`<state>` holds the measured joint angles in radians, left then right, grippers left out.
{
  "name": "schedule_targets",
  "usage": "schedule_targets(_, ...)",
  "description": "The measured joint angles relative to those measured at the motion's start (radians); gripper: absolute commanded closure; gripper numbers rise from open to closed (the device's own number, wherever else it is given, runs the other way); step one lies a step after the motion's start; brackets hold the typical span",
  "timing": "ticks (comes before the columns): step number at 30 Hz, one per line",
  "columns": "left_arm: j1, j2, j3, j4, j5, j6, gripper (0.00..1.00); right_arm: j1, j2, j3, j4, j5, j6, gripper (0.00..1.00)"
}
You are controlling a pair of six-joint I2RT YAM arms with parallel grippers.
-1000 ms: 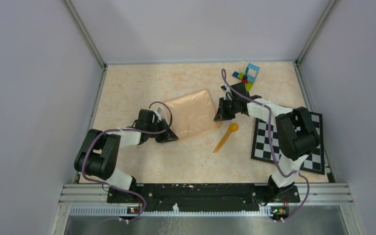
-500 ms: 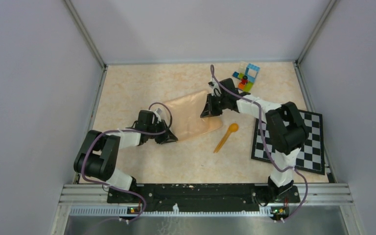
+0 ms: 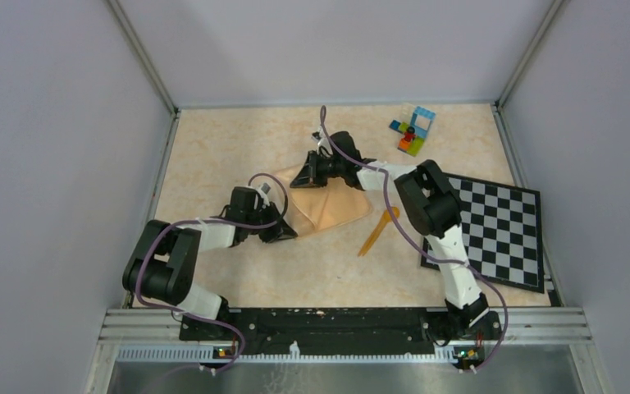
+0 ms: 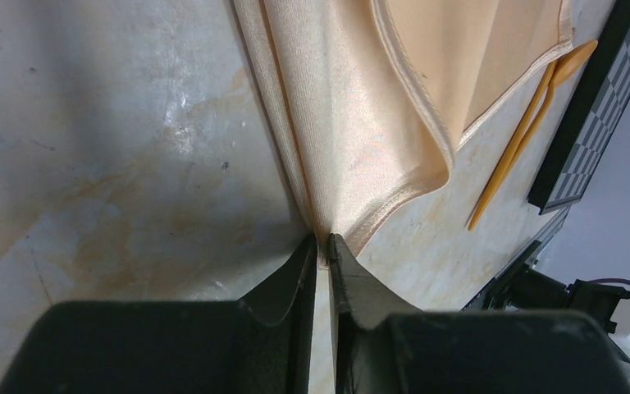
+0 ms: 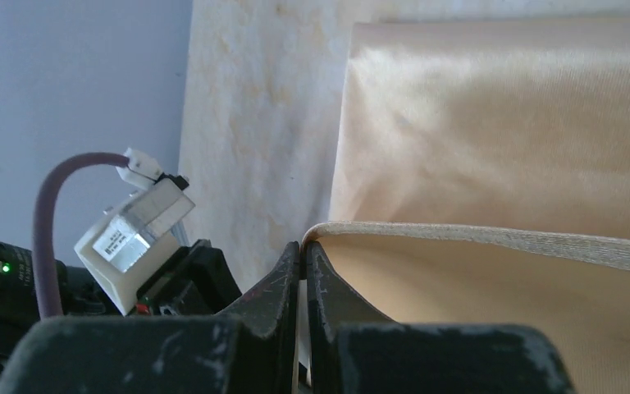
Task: Fold the napkin into a case and place the utensils inside
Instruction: Fold the top corner of the square-folded napkin at the center of the board.
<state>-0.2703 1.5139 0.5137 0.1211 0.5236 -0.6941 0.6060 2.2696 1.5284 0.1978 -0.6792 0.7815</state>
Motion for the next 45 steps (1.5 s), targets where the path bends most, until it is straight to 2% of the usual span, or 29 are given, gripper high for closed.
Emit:
schedule_targets(6, 0.0, 0.005, -0.018, 0.039, 0.01, -0.015, 0.85, 0.005, 0.079, 0.111, 0.075, 0.009, 0.058, 1.0)
schedule_targets(12, 0.0, 0.014, -0.023, 0.062, 0.022, -0.023, 0.85, 0.005, 0.15, 0.204, 0.081, 0.017, 0.076, 1.0)
schedule_targets(31, 0.0, 0.015, -0.025, 0.066, 0.021, -0.03, 0.87, 0.013, 0.293, 0.407, 0.01, 0.023, 0.076, 1.0)
schedule_targets(36, 0.0, 0.014, -0.025, 0.065, 0.021, -0.03, 0.83, 0.013, 0.319, 0.449, -0.029, 0.023, 0.075, 1.0)
schedule_targets(38, 0.0, 0.012, -0.025, 0.064, 0.02, -0.031, 0.74, 0.014, 0.326, 0.467, -0.044, 0.022, 0.074, 0.95)
schedule_targets(45, -0.005, -0.067, -0.049, 0.019, -0.009, -0.071, 0.5, 0.014, 0.327, 0.554, -0.158, 0.021, 0.031, 0.62)
